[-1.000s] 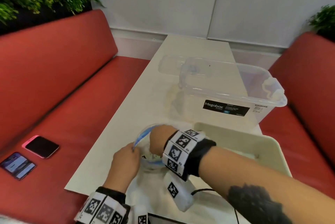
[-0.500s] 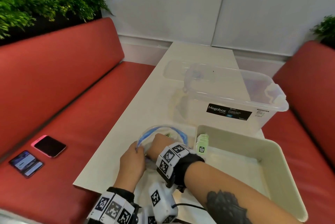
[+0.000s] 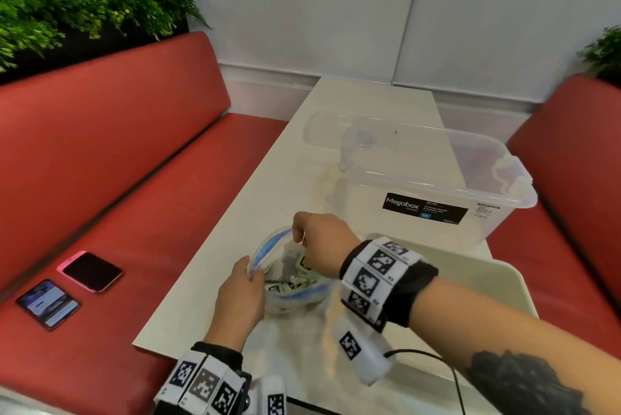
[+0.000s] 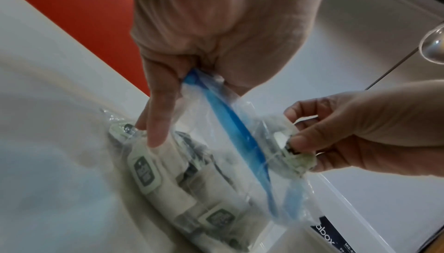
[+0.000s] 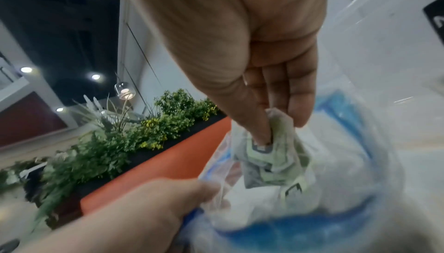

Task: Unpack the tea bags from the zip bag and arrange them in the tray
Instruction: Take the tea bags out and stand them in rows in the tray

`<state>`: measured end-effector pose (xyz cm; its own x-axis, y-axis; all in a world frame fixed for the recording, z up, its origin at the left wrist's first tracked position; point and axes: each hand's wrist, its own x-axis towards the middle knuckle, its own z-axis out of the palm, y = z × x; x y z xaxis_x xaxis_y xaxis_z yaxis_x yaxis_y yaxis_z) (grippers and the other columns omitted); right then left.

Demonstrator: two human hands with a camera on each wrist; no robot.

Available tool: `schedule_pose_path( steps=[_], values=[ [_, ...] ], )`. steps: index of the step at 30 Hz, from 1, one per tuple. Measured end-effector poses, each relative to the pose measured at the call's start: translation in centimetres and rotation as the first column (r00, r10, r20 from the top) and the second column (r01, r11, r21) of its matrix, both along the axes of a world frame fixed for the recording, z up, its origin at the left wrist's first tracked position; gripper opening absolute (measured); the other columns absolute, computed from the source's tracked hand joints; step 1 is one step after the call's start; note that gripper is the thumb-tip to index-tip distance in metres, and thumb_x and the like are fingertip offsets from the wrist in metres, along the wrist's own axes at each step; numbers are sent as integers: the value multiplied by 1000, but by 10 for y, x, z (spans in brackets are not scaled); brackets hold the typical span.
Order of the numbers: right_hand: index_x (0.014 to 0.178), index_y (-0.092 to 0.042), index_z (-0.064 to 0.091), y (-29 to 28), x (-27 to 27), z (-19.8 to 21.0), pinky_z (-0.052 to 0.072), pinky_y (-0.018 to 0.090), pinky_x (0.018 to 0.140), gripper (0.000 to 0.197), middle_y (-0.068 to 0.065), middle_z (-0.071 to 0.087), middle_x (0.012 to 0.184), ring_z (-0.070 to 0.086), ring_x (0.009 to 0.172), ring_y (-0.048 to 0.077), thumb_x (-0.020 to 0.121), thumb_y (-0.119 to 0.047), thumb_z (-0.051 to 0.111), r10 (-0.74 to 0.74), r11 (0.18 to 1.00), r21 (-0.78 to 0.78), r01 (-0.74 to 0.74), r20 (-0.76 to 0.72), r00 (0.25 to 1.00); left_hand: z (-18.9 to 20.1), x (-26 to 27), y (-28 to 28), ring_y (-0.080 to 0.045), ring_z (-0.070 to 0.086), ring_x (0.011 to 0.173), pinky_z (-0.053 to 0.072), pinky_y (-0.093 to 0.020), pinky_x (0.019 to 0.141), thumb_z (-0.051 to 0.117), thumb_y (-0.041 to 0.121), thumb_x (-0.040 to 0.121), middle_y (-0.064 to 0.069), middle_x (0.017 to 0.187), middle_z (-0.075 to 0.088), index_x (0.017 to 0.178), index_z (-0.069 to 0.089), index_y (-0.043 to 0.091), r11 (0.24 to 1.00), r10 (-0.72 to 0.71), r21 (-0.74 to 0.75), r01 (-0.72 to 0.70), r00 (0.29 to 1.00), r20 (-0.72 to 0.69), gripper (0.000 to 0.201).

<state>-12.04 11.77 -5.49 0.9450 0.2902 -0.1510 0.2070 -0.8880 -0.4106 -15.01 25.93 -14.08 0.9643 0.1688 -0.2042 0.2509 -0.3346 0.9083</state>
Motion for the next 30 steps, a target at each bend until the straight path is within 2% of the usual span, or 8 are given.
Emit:
schedule_pose_path(
  steps=[5, 8, 10, 13, 17, 20, 25, 30],
  values=[
    [92, -20, 50, -25, 14, 25, 41, 18, 54, 36, -4, 58, 87, 51, 70, 12, 71, -1, 71, 75, 997, 28, -73, -77, 994, 6, -2, 2, -26, 49, 116, 42, -40, 97, 47, 27, 93, -7, 135, 47, 129, 38, 22, 995, -78, 61, 82, 995, -65, 37],
    [93, -20, 52, -33, 15, 48, 42, 15, 50, 39, -1, 61, 87, 51, 60, 7, 69, -2, 77, 159, 987, 0, -161, -162, 974, 27, -9, 4, -9, 18, 141, 20, -31, 113, 51, 45, 91, 8, 154, 20, 146, 21, 26, 999, 0, -41, 8, 980, 198, 65],
    [92, -20, 52, -33, 11, 64, 42, 15, 50, 40, 1, 61, 88, 51, 57, 5, 69, -3, 79, 235, 970, -12, -244, -219, 947, 48, -13, 2, 0, 28, 134, 26, -28, 108, 57, 59, 82, 19, 148, 28, 143, 26, 33, 974, 10, -218, 66, 944, 329, 73],
    [92, -21, 52, -28, 1, 85, 46, 18, 54, 42, 1, 62, 84, 52, 55, 6, 67, -4, 81, 340, 933, -20, -360, -278, 898, 65, -15, -7, -6, 58, 111, 49, -36, 88, 65, 76, 53, 8, 132, 55, 129, 44, 37, 808, -291, -470, 356, 934, 206, 88],
    [91, -21, 52, -28, -4, 99, 49, 22, 57, 41, -2, 62, 80, 58, 63, 14, 67, -5, 81, 398, 900, -65, -431, -280, 874, 66, -20, -24, -35, 63, 102, 57, -44, 73, 78, 43, 65, -18, 121, 61, 128, 51, 11, 451, -647, -784, 428, 761, 44, 76],
    [88, -24, 53, -37, -4, 95, 48, 21, 62, 37, -3, 63, 86, 57, 69, 12, 69, -7, 80, 347, 930, -55, -363, -193, 918, 66, -27, -41, -32, 69, 88, 59, -37, 57, 67, 18, 80, -18, 117, 65, 122, 52, 5, 398, -582, -857, 328, 812, 40, 47],
    [90, -20, 52, -61, -13, 71, 41, 18, 60, 36, -2, 62, 86, 52, 65, 8, 71, -33, 80, -52, 982, 188, 33, 97, 994, 59, -26, -60, -21, 72, 77, 58, -29, 55, 55, 13, 76, -9, 104, 71, 116, 56, 8, 414, -319, -888, 198, 946, 63, 40],
    [78, -12, 52, -71, -28, 45, 50, 32, 53, 29, 7, 58, 63, 57, 50, 18, 71, -12, 81, -229, 811, 526, 256, -117, 966, 55, -27, -72, -20, 72, 78, 59, -26, 59, 58, 12, 71, -8, 95, 73, 112, 59, 14, 400, -266, -897, 186, 961, 80, 41]
  ],
)
